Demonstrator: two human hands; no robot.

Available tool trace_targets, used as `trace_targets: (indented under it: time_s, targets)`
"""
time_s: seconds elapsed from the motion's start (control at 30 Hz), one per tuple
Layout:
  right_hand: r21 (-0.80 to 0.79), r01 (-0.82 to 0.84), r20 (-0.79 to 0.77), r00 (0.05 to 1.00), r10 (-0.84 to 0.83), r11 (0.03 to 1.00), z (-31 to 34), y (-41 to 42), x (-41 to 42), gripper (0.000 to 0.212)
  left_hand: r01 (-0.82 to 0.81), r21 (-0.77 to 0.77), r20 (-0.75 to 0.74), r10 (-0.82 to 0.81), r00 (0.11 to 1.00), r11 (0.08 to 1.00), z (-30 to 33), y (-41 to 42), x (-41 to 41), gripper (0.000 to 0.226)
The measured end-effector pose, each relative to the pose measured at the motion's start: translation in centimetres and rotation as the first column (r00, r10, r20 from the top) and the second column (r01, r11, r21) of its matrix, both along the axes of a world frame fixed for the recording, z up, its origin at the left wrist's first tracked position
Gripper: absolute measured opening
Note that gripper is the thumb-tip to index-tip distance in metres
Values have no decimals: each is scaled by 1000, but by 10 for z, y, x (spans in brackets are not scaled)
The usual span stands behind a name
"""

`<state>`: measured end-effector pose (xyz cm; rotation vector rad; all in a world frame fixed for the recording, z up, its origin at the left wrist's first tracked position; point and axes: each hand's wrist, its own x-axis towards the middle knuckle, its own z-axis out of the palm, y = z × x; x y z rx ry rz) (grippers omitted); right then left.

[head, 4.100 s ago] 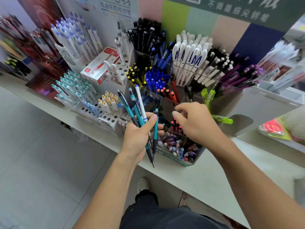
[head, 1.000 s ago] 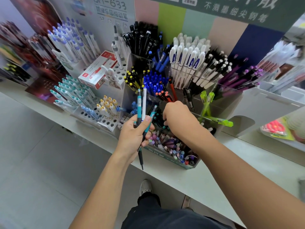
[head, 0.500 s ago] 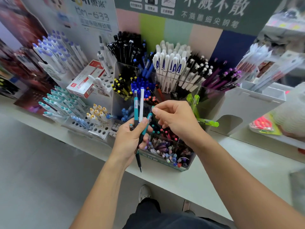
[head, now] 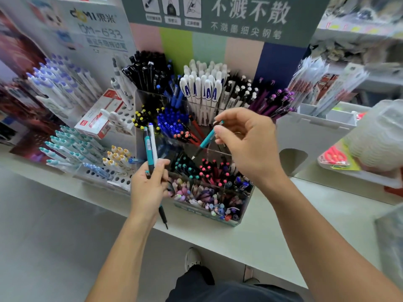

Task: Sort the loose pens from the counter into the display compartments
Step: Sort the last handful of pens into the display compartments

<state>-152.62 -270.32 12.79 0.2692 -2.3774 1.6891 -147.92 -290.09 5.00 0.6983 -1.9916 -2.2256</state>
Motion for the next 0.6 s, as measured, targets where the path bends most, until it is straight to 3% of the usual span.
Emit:
trace_targets:
  time_s: [0.1, 0.27, 0.37, 0.47, 0.6]
  targets:
    - [384, -124, 10, 991, 130, 915, -15, -17, -5, 15, 66, 42, 37, -67, 997, 997, 2, 0, 0, 29]
    - [674, -310, 219, 951, 219, 671, -43, -41, -19, 18, 120, 234, 31, -131, 991, 965, 7, 11, 4, 22]
    - [766, -313, 256, 950, 181, 561, -48, -49, -16, 9, 151, 304, 2, -159, 987, 940, 5, 11, 7, 19]
    - [864, -293, 272, 956, 110, 410, -46, -57, -9, 27, 136, 317, -1, -143, 990, 939, 1, 8, 10, 19]
    - [878, -347, 335, 938, 94, 331, -36, -68, -3, 16, 115, 313, 18, -127, 992, 943, -5, 6, 9, 21]
